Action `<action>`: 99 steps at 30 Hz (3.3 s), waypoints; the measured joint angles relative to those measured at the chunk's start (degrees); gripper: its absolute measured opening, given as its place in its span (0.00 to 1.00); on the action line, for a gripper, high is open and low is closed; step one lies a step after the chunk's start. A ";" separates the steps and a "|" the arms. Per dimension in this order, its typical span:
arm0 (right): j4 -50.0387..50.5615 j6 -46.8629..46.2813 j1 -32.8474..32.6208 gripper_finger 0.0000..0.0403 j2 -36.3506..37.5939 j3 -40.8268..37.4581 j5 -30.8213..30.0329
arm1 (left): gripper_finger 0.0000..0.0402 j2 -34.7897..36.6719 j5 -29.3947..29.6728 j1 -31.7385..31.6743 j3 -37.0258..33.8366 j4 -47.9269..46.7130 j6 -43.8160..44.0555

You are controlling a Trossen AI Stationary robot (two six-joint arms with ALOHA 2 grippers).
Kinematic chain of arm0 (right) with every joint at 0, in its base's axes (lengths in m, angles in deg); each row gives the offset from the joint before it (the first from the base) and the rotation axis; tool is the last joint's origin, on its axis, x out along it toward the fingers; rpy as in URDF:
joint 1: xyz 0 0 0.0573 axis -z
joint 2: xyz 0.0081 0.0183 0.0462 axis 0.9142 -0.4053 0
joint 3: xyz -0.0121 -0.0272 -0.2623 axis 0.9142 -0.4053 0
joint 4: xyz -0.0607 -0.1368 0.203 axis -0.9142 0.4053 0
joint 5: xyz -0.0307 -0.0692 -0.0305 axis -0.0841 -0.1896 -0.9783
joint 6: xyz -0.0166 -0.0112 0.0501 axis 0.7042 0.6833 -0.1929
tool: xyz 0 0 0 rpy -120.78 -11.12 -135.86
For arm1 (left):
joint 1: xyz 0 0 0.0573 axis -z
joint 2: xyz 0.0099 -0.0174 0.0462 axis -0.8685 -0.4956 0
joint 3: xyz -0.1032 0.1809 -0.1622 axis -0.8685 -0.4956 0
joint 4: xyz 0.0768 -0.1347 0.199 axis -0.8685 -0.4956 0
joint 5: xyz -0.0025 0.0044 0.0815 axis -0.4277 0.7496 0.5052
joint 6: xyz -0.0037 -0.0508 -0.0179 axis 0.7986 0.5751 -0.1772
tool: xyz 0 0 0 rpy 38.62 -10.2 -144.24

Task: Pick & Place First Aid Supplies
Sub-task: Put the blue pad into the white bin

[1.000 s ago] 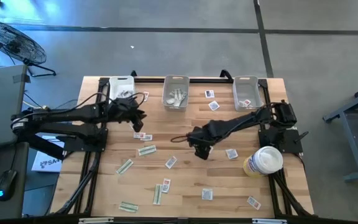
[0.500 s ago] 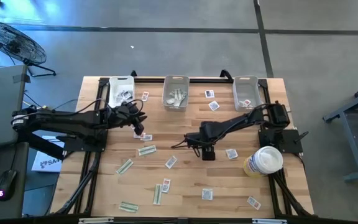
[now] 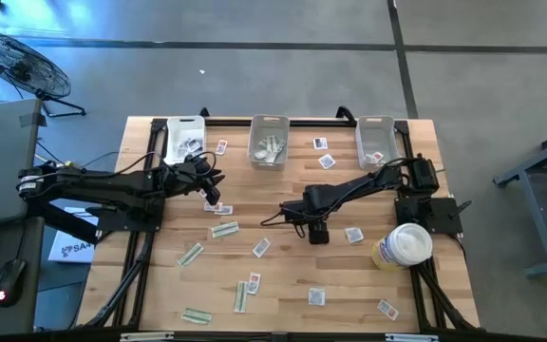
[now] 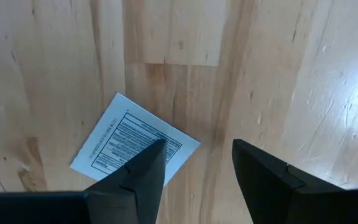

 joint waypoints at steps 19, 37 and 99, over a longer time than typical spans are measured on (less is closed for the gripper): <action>-1.21 -2.03 2.97 0.15 -0.44 -0.20 5.99 | 0.25 0.00 -0.27 0.00 0.00 -0.09 0.44; -2.00 -4.03 2.83 0.02 0.17 -0.32 2.30 | 0.25 -0.08 -2.69 -0.02 0.02 2.64 1.32; -7.51 -15.40 -15.38 0.00 0.31 20.72 -61.31 | 0.47 -36.21 -21.43 6.71 15.26 49.29 -7.75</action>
